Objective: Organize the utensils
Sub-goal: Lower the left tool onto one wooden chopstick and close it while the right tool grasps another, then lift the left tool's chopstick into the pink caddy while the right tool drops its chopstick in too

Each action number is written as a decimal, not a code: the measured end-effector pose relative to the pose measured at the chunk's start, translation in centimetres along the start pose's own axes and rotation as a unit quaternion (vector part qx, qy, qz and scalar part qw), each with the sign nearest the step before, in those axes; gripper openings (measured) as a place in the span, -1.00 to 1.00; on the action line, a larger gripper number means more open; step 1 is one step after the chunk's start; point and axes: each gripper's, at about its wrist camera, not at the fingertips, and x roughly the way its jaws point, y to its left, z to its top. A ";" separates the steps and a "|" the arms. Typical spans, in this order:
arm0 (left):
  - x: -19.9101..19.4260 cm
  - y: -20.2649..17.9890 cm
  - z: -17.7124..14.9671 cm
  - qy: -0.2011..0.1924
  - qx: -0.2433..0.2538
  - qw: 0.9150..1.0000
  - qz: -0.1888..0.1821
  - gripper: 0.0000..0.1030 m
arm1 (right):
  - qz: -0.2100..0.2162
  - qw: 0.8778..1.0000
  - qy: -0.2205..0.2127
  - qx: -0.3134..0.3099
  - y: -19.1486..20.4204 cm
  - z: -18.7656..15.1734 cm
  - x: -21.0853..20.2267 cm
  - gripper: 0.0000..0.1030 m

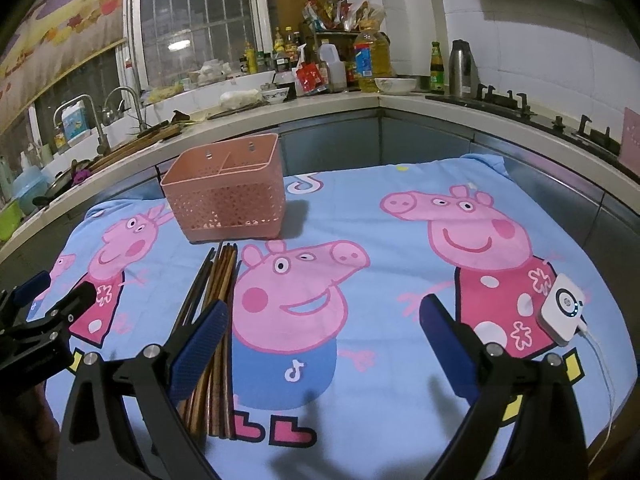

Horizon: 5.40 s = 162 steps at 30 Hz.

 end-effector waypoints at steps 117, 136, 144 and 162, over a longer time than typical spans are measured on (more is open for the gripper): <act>7.6 1.6 7.4 0.049 -0.026 0.974 -0.220 -0.91 | 0.251 0.963 0.016 -0.092 4.7 8.1 6.5 -1.00; 4.0 3.1 24.9 -0.144 -0.021 0.978 -0.146 -0.91 | 0.260 0.948 -0.169 -0.073 7.5 26.1 4.9 -1.00; 14.2 2.1 22.2 -0.034 -0.019 0.990 -0.136 -0.91 | 0.237 0.966 -0.064 -0.077 9.4 23.9 14.1 -1.00; 5.0 3.9 15.7 -0.048 -0.054 0.992 -0.108 -0.14 | 0.220 0.970 -0.098 -0.022 4.7 19.8 6.0 -0.34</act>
